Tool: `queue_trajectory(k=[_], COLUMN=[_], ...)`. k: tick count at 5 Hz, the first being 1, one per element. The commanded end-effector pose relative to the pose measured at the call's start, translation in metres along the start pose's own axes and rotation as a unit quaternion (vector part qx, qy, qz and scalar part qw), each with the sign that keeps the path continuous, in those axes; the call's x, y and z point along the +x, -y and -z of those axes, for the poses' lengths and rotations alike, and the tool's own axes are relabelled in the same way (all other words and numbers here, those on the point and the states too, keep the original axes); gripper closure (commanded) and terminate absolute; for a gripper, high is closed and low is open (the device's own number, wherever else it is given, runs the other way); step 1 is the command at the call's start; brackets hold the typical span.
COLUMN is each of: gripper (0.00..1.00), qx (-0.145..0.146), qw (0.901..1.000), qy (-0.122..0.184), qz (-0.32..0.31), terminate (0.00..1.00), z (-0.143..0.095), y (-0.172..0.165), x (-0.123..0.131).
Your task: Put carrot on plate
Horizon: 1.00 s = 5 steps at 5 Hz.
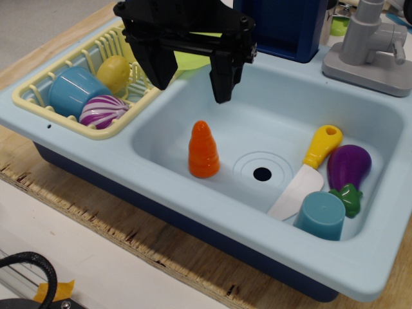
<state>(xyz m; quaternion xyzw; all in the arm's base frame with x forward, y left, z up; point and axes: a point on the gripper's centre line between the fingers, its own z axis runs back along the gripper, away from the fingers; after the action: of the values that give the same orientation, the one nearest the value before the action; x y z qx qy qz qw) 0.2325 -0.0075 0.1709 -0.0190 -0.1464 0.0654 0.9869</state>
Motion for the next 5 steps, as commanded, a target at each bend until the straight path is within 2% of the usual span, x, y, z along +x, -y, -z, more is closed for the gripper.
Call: queue_trajectory(k=[1,3,5], gripper=[0.0,0.0,0.0], qx=[0.0,-0.008,-0.014], qw=[1.0,0.9998,0.9997], qy=[0.0,0.009,0.007], qz=[0.0,-0.018,-0.017], terminate=[0.0,0.0,0.0], z=[0.0,0.032,0.053], y=[0.0,0.0,-0.001], x=[0.0,-0.001,-0.001])
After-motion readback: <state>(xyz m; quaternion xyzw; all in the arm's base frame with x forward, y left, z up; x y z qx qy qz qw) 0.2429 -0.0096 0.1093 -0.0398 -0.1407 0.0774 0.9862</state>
